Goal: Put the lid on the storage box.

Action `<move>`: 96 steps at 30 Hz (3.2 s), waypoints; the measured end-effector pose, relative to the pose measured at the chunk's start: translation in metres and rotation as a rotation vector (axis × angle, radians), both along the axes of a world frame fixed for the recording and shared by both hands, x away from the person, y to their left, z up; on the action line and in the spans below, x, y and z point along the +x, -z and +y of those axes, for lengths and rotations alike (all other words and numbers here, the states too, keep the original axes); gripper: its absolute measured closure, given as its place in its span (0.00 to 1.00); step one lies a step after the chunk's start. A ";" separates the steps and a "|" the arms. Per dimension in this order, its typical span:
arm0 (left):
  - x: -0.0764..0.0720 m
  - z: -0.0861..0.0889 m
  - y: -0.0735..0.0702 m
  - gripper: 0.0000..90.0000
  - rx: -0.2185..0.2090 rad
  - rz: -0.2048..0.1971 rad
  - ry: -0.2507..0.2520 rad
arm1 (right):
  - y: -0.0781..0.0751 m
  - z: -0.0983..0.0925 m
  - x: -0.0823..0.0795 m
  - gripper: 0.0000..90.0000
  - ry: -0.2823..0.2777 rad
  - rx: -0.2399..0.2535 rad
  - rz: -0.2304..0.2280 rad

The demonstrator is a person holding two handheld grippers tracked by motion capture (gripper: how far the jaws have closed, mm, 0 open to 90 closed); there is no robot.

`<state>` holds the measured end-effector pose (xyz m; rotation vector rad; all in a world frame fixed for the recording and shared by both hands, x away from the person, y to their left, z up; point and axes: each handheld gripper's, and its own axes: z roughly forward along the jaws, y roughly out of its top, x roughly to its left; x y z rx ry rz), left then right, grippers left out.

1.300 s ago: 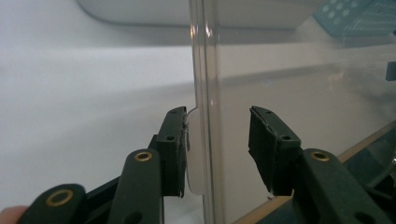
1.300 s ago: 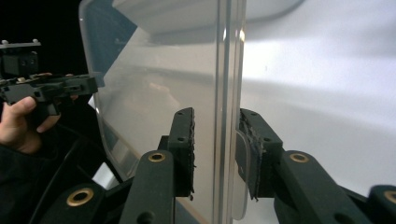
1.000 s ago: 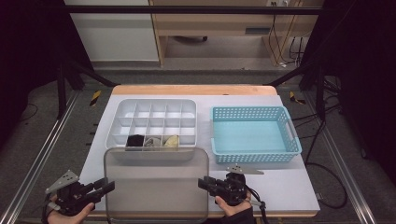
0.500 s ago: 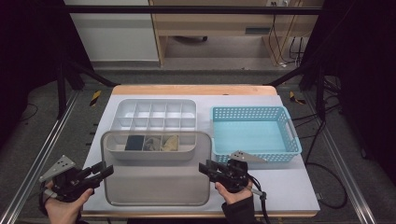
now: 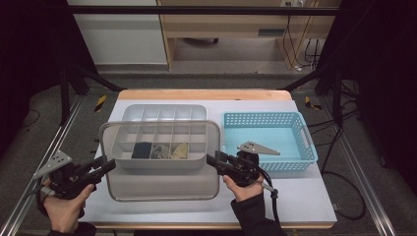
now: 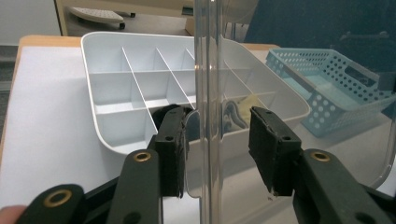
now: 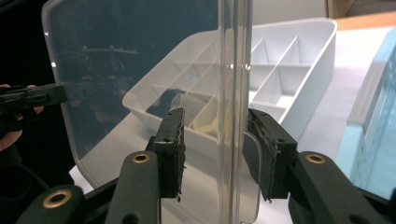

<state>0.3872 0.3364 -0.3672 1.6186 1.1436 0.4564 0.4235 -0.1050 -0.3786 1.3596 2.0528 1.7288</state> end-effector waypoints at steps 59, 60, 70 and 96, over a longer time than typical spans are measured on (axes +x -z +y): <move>0.102 0.022 -0.034 0.59 -0.005 -0.034 -0.057 | -0.036 0.039 0.096 0.59 0.063 -0.062 -0.054; 0.103 0.021 -0.034 0.59 -0.006 -0.033 -0.057 | -0.035 0.039 0.097 0.59 0.063 -0.065 -0.058; 0.107 0.025 -0.028 0.59 -0.010 -0.020 -0.063 | -0.032 0.043 0.101 0.59 0.063 -0.071 -0.050; 0.121 0.026 -0.014 0.56 -0.012 -0.011 -0.078 | -0.019 0.049 0.111 0.57 0.067 -0.088 -0.086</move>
